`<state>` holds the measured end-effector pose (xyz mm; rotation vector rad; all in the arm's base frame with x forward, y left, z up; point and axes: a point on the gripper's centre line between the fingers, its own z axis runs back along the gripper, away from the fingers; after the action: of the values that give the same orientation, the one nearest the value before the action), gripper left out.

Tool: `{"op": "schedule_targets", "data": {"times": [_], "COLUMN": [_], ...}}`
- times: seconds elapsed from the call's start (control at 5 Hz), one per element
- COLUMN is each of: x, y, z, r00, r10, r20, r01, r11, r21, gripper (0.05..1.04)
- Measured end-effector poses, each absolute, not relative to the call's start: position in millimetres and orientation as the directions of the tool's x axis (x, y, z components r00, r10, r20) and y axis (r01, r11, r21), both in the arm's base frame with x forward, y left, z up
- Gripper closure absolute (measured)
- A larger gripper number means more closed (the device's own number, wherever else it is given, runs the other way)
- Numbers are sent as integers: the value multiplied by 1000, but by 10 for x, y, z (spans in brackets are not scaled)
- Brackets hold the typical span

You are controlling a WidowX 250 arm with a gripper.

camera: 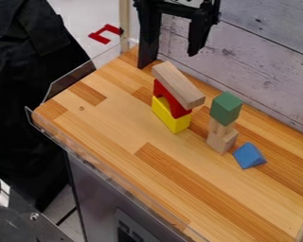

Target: Drops a wooden block on another wooden block

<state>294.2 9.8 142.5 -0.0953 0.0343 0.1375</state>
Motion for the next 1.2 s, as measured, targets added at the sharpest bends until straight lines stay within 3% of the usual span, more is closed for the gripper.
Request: {"op": "schedule_targets", "data": {"times": [0.2,0.8,1.2], "x": [2932,3153,3228], "y": [93,106,190], "z": [1332,1254,1065], "r00": [988,912,628], "r10": [136,410,776], "r20": [-70,7,56], "r01": [-142,-406,-778], "r11": [986,907,628], "r21": [-91,-110,23], "gripper": [83,83,83]}}
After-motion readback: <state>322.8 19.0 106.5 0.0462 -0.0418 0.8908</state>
